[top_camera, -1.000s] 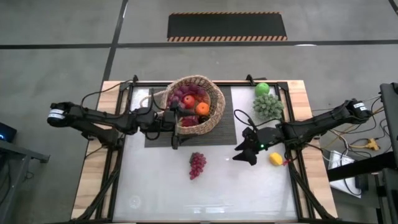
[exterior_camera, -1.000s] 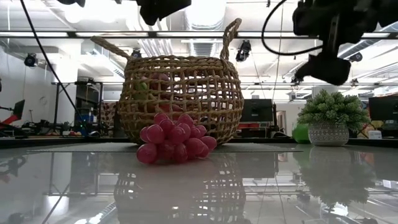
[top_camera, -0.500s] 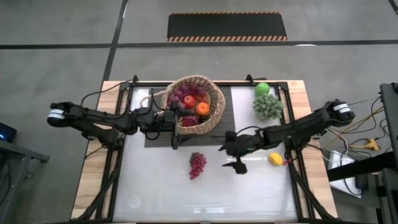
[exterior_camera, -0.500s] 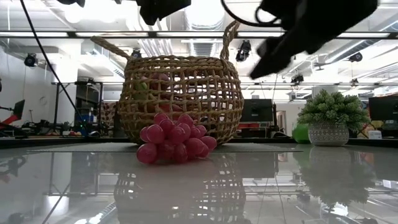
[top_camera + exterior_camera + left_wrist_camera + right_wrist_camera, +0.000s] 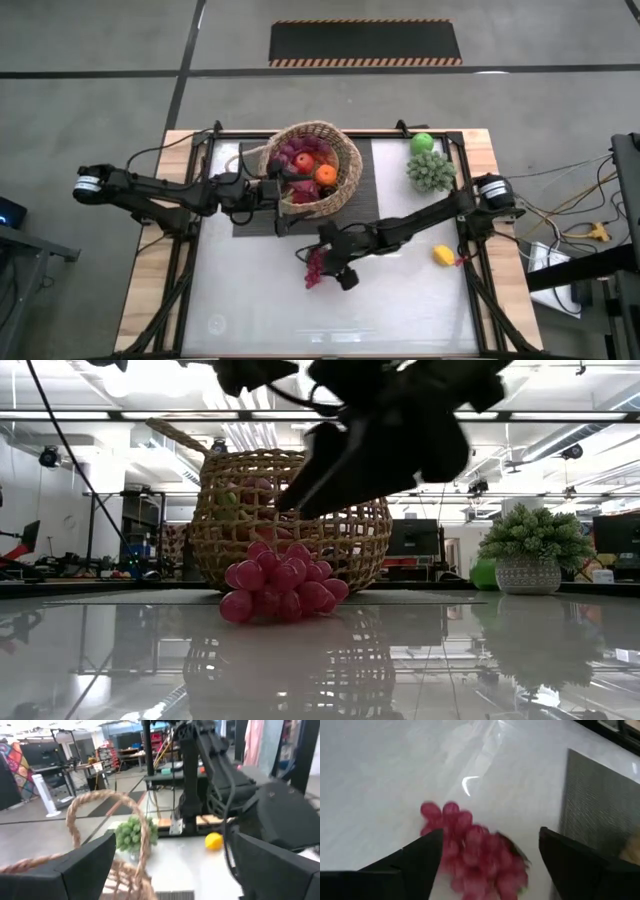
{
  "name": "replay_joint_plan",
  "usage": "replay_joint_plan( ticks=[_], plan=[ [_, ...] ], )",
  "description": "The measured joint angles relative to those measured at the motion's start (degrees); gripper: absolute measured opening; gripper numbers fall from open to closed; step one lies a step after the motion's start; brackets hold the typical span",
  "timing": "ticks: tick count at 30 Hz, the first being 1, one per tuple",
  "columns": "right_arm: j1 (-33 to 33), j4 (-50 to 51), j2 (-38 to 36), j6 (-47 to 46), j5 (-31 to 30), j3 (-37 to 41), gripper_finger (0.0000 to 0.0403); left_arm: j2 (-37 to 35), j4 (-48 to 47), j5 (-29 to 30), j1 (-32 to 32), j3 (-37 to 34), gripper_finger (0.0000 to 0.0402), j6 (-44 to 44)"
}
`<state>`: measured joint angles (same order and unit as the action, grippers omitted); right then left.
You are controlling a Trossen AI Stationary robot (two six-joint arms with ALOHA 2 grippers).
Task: Build produce basket
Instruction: Put the grapes into the basket
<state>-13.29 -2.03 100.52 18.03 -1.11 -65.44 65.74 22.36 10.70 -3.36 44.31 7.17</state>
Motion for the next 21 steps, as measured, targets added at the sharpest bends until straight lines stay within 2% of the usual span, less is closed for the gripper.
replay_joint_plan(
  ticks=[5,11,21],
  plan=[
    [2.19,-0.03,3.54,-0.01,4.37,-3.50,0.0257,-2.96,0.12,1.13,0.00,-3.15,0.0388,1.20],
    [3.07,0.45,5.98,-0.49,4.67,-3.71,0.0201,-8.27,0.52,1.81,-0.63,-6.55,0.0388,0.81],
    [3.20,1.52,6.17,-4.10,4.54,-3.71,0.0183,-12.86,1.04,1.77,-0.90,-9.26,0.0388,0.66]
  ],
)
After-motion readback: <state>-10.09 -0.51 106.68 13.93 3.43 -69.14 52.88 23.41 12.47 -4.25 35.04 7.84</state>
